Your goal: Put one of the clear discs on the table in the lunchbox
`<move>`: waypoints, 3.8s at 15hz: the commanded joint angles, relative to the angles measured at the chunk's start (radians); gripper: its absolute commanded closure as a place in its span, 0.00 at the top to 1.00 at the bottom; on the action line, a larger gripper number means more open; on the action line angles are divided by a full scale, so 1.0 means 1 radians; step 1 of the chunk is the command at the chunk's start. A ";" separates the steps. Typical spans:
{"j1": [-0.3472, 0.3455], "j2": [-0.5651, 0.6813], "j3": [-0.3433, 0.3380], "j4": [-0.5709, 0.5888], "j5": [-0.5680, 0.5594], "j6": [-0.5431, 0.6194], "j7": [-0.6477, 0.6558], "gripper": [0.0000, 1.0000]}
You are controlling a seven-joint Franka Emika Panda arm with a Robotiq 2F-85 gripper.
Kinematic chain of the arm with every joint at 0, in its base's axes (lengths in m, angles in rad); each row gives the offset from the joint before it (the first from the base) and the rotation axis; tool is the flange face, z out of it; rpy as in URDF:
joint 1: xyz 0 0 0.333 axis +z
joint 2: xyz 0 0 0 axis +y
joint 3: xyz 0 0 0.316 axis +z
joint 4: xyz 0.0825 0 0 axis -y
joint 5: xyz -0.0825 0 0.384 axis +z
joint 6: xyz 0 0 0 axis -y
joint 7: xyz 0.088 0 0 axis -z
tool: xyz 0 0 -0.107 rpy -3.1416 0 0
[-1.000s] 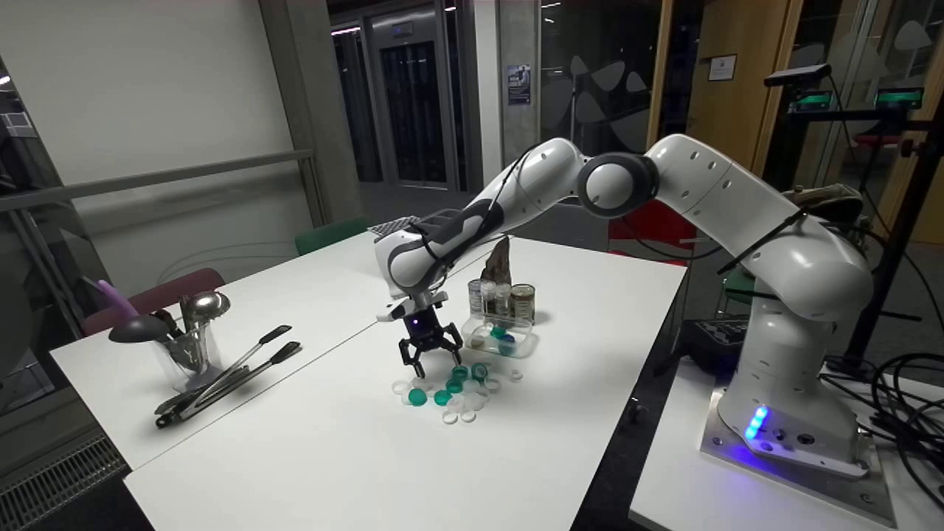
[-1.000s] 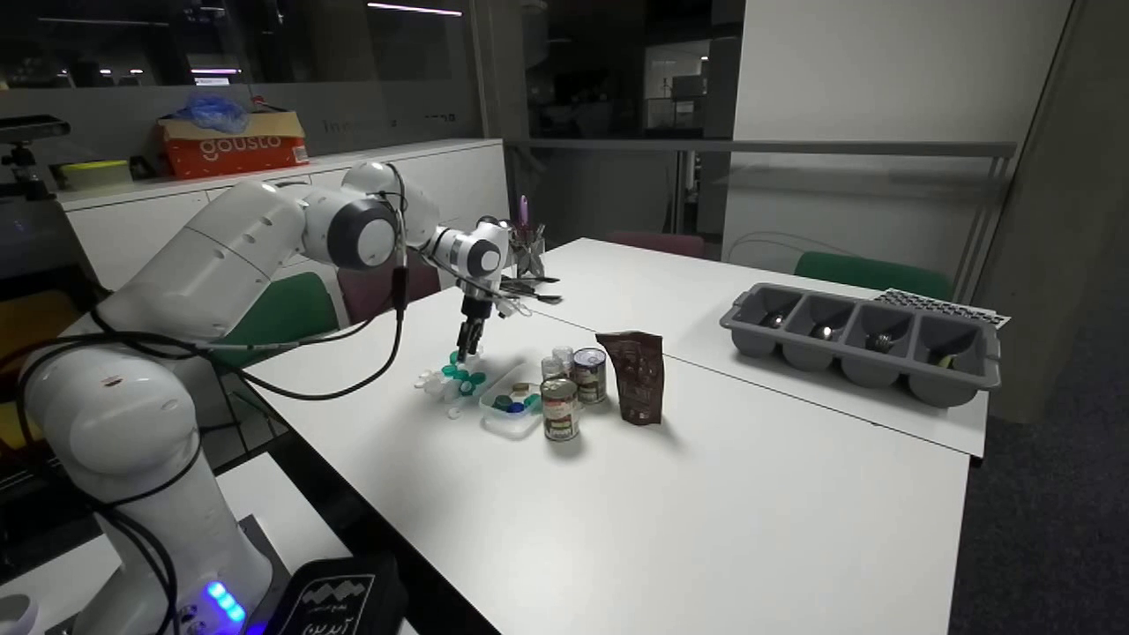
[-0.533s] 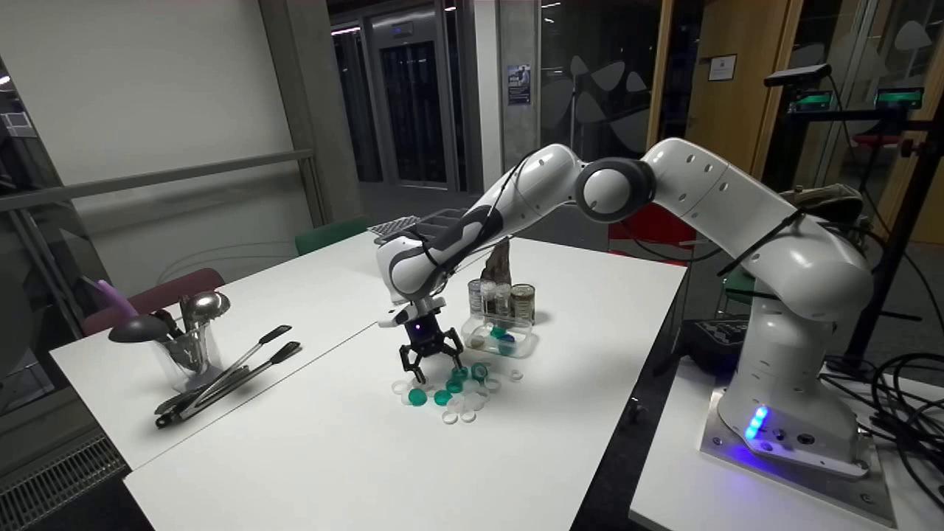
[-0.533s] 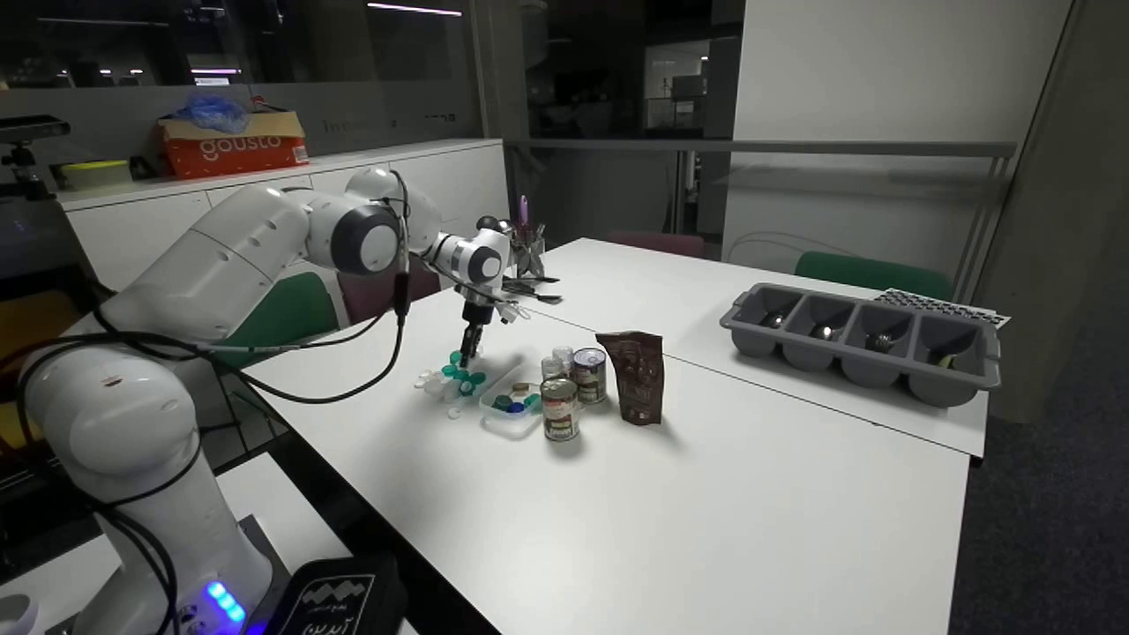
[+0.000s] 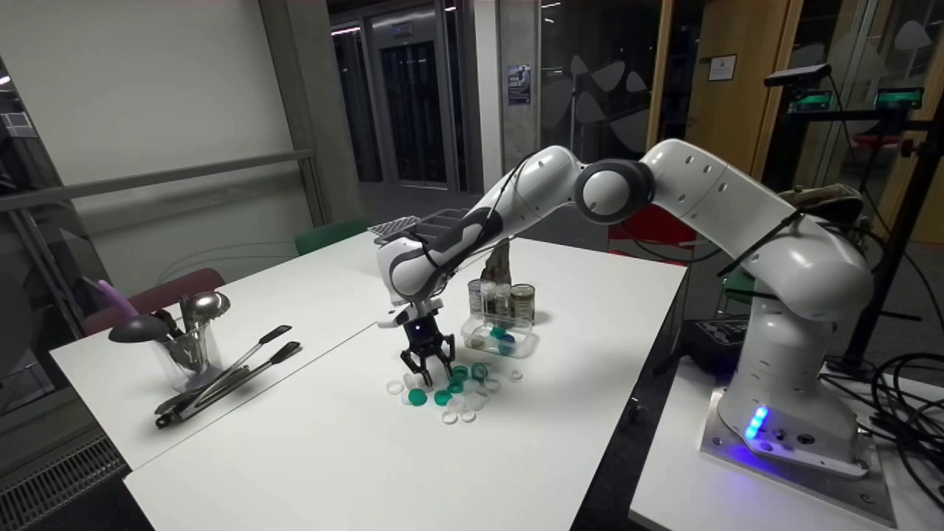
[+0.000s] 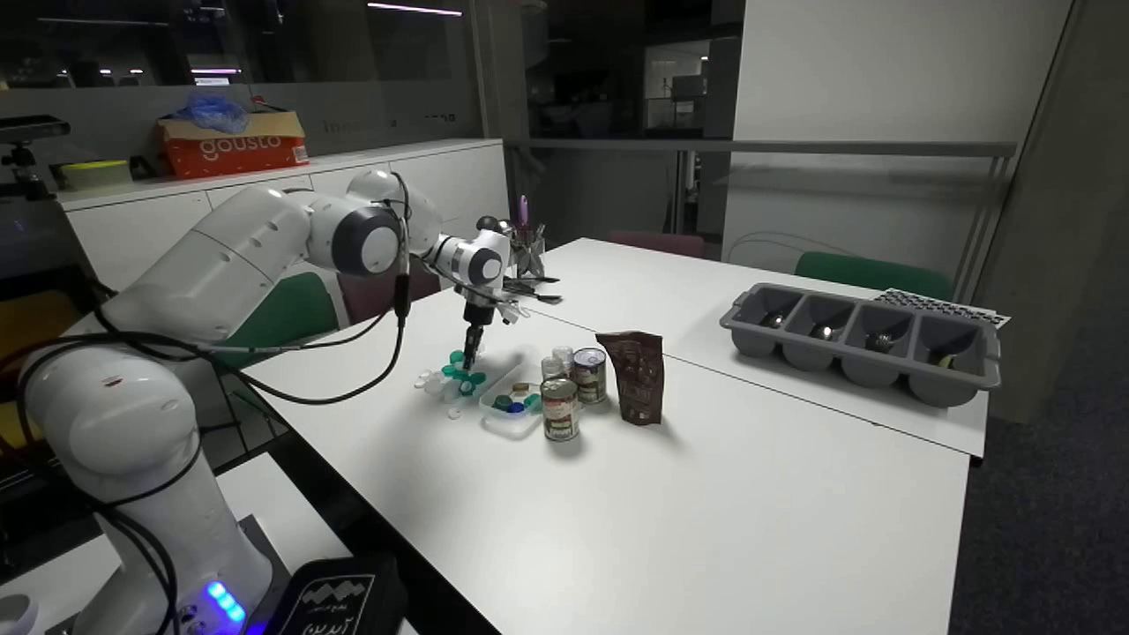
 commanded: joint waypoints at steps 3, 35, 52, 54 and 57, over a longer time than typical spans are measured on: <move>-0.010 0.014 0.008 0.017 0.004 0.017 -0.044 0.03; -0.283 -0.563 0.287 -0.924 0.607 0.803 0.227 0.01; -0.360 -0.880 0.331 -1.233 1.272 1.116 0.581 0.01; -0.385 -0.882 0.308 -1.234 1.305 1.087 0.623 0.01; -0.420 -0.871 0.283 -1.223 1.415 1.072 0.630 0.01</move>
